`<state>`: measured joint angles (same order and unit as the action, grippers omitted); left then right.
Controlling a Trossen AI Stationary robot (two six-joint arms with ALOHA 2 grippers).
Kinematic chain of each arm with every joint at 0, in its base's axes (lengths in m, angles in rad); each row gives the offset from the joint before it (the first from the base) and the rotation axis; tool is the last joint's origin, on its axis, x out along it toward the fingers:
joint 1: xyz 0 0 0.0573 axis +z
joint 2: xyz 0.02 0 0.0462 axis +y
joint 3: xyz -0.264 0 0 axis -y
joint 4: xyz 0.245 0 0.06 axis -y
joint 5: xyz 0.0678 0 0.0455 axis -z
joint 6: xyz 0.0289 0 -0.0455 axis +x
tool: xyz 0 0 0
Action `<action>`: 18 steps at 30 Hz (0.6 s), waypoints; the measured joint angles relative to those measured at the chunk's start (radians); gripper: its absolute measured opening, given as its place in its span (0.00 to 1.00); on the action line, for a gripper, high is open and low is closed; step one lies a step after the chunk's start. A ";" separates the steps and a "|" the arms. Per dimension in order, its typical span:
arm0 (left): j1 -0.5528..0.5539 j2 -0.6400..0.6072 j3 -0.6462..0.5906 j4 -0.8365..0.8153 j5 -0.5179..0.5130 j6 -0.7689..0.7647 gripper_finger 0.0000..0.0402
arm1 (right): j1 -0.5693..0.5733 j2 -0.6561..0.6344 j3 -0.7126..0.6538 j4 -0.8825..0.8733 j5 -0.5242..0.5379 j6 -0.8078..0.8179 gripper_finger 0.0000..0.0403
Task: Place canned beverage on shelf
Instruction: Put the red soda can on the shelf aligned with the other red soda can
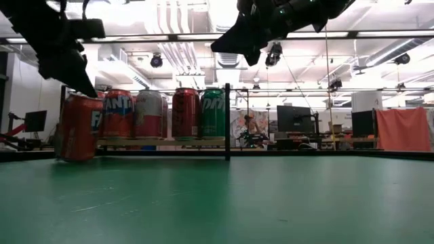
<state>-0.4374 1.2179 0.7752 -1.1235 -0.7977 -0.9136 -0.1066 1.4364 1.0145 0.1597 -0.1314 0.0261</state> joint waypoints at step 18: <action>-0.025 0.005 0.045 0.035 0.155 0.170 0.00 | 0.011 0.000 -0.001 0.001 0.000 0.002 0.03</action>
<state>-0.4622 1.2224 0.8199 -1.0881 -0.6422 -0.7434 -0.0959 1.4364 1.0134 0.1604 -0.1319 0.0280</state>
